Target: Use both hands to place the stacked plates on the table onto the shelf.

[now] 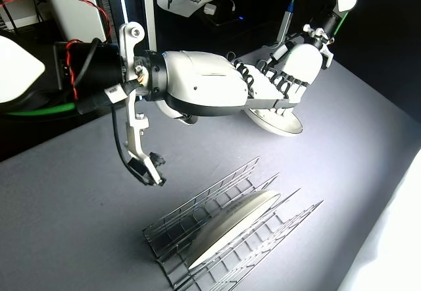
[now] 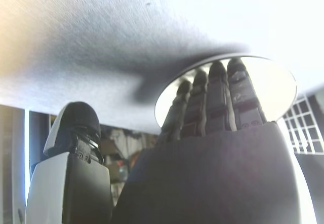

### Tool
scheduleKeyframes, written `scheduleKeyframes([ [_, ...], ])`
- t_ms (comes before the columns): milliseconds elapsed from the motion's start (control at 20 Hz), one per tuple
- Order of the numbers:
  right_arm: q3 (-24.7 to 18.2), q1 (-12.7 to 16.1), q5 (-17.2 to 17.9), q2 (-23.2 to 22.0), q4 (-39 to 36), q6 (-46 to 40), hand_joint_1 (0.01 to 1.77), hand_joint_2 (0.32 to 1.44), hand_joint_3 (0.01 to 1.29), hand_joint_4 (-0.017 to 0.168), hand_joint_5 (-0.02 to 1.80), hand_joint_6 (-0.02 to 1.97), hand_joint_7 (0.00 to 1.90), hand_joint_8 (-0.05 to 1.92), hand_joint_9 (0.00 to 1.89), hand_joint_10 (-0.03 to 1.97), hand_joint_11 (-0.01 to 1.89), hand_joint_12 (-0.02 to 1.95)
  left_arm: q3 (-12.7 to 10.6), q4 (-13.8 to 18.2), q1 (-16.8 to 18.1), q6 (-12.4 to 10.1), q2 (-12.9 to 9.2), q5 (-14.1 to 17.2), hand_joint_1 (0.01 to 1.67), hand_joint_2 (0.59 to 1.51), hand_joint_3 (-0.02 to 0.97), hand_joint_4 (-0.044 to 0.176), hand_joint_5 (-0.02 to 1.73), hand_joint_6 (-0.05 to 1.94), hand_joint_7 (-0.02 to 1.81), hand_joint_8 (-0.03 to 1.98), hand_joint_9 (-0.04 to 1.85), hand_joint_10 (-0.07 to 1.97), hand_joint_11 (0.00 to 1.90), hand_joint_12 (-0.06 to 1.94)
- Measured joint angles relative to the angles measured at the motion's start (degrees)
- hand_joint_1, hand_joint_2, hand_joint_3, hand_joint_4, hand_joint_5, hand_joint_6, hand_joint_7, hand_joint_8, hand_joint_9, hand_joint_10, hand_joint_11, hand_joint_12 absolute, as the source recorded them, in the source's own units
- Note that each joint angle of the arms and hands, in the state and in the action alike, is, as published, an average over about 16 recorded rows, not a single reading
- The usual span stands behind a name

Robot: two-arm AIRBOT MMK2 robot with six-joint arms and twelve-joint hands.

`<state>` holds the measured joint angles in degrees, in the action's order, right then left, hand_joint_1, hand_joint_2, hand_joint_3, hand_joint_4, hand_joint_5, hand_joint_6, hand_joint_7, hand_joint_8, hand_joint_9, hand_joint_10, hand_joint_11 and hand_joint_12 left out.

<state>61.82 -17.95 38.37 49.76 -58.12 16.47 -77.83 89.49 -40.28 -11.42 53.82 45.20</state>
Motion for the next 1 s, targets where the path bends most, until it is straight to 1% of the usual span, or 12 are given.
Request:
scheduleKeyframes([
  [150,0.5,-0.9,-0.3,2.8,-2.1,0.1,1.12,0.82,0.01,0.004,0.02,0.02,0.01,0.01,0.03,0.01,0.02,0.40,0.0,-0.3,-0.2,0.1,0.0,0.0,0.20,1.200,0.010,-0.011,-0.01,-0.03,0.00,-0.01,0.01,-0.01,0.01,-0.02],
  [450,2.6,-3.1,-3.4,10.1,-3.6,0.4,1.27,0.87,0.01,0.004,0.03,0.02,0.02,0.01,0.07,0.01,0.02,0.74,0.0,-0.8,-0.5,0.3,0.0,0.0,0.19,1.200,0.010,-0.011,-0.01,-0.03,0.00,-0.01,0.01,-0.01,0.01,-0.02],
  [550,3.8,-3.7,-4.4,12.6,-3.8,0.6,1.31,0.89,0.01,0.004,0.03,0.02,0.03,0.01,0.08,0.01,0.01,0.83,0.0,-1.0,-0.5,0.3,0.0,0.1,0.19,1.200,0.010,-0.010,-0.01,-0.03,0.00,-0.01,0.01,-0.01,0.01,-0.02],
  [800,7.7,-5.1,-6.5,19.1,-4.0,1.0,1.38,0.94,0.01,0.004,0.03,0.02,0.03,0.01,0.11,0.01,0.01,0.87,-0.1,-1.2,-0.6,0.4,0.1,0.2,0.19,1.201,0.010,-0.010,-0.01,-0.03,0.00,-0.01,0.01,-0.01,0.01,-0.02],
  [1000,11.2,-5.5,-7.9,23.9,-3.9,1.2,1.41,0.96,0.01,0.004,0.04,0.02,0.03,0.01,0.13,0.01,0.02,0.85,-0.2,-1.3,-0.6,0.5,0.1,0.3,0.19,1.200,0.010,-0.009,-0.01,-0.03,0.00,-0.01,0.01,-0.01,0.01,-0.02],
])
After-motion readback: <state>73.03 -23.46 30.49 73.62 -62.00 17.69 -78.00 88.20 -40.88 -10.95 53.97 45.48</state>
